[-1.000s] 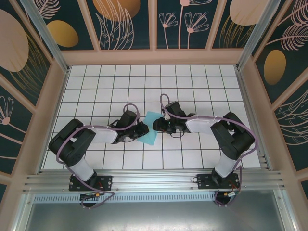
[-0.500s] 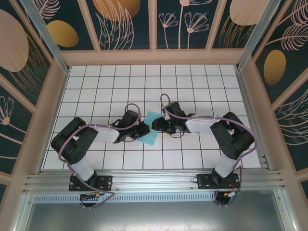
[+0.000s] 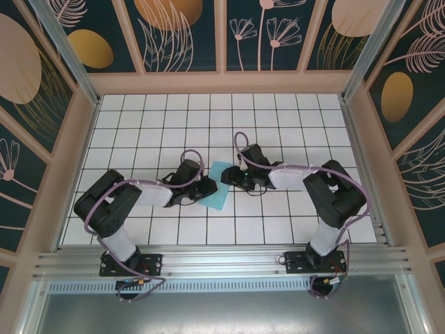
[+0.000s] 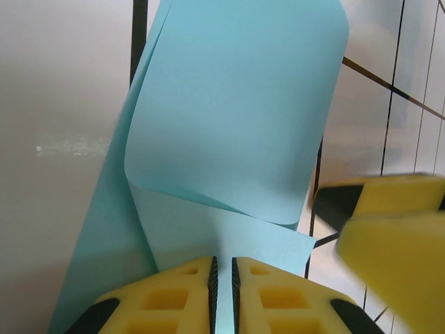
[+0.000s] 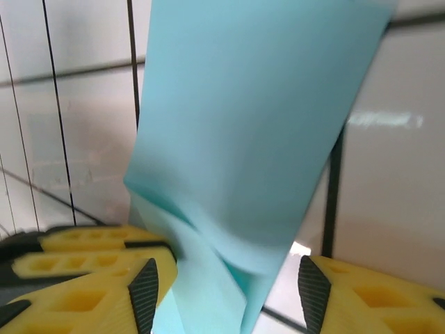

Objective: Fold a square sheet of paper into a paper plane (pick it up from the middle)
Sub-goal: Turn over the paper at the center of the table.

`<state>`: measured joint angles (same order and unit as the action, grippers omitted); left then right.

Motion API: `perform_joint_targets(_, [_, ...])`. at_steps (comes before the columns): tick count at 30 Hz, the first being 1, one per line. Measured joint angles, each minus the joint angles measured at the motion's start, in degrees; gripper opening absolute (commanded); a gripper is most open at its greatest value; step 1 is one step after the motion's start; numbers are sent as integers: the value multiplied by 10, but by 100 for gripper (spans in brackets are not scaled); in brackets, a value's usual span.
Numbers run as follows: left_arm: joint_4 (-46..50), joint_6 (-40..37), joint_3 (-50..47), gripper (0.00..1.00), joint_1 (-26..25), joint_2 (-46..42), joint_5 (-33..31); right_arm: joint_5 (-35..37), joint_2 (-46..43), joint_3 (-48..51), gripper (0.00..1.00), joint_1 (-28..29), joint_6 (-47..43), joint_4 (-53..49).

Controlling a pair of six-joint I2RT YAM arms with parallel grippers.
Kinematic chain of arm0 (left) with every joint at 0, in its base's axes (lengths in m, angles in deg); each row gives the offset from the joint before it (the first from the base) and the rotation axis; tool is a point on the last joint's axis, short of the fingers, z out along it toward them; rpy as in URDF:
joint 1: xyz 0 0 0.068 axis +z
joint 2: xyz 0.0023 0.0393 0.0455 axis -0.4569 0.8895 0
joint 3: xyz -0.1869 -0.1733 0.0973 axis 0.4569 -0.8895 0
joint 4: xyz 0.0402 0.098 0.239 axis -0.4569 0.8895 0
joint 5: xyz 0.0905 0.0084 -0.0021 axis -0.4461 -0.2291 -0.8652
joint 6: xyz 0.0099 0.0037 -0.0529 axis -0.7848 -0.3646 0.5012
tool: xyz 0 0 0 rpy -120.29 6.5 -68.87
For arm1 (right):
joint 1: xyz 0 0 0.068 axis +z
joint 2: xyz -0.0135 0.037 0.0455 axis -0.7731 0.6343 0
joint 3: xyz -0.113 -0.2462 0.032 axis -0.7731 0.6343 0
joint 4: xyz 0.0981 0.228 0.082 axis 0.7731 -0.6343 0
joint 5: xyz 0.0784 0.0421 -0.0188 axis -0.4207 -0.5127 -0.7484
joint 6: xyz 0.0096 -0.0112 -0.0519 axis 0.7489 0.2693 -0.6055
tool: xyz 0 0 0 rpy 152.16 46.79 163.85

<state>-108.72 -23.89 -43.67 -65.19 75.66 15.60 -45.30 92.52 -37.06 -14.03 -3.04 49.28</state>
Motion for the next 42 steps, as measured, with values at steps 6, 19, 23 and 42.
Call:
perform_joint_targets(6, [0,0,0,17,-1,0,0,2,20,-46,60,-41,-16,-1])
perform_joint_targets(19, [-2,2,-9,19,-1,-10,0,-3,64,-74,59,-40,-16,-6])
perform_joint_targets(23, [-3,3,-10,18,-3,-10,0,-25,64,-69,59,-30,-12,5])
perform_joint_targets(42, [-15,18,-23,16,-3,-22,-14,-105,13,58,49,0,10,128])
